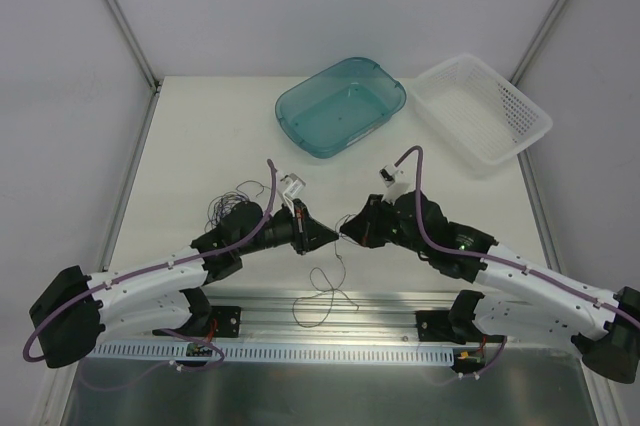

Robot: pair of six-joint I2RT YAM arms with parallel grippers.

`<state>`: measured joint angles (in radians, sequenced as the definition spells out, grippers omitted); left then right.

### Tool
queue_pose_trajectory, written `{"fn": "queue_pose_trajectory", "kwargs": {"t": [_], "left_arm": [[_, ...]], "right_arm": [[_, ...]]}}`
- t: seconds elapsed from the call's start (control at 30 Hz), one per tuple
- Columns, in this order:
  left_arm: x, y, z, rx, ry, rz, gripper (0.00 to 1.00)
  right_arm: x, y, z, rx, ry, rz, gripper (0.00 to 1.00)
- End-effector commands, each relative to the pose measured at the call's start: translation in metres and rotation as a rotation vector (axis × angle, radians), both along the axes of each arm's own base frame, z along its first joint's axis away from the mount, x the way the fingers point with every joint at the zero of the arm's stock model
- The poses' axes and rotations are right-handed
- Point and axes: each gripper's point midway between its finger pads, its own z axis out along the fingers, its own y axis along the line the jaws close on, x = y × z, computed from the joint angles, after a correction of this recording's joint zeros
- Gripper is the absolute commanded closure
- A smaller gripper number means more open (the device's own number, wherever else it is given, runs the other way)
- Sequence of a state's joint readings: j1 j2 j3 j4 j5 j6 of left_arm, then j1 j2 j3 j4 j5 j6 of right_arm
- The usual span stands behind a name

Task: Untangle the cables

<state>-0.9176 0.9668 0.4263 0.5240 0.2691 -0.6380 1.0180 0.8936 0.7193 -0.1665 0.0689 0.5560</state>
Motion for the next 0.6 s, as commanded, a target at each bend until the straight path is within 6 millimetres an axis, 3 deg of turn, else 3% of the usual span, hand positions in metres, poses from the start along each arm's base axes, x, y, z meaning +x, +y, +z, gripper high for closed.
{"fn": "queue_pose_trajectory", "kwargs": {"t": [0.0, 0.23, 0.43, 0.57], "left_arm": [[0.011, 0.006, 0.003, 0.008, -0.053, 0.058, 1.0], [0.016, 0.014, -0.007, 0.034, -0.043, 0.112, 1.0], [0.018, 0.017, -0.004, 0.029, -0.059, 0.129, 1.0], [0.018, 0.013, -0.018, 0.072, -0.026, 0.115, 1.0]], "right_arm": [[-0.006, -0.001, 0.009, -0.021, -0.013, 0.047, 0.98], [-0.01, -0.006, 0.017, -0.022, -0.015, 0.066, 0.97], [-0.016, -0.007, 0.015, -0.017, -0.006, 0.108, 0.99], [-0.024, 0.007, 0.044, 0.091, -0.04, 0.186, 0.99]]}}
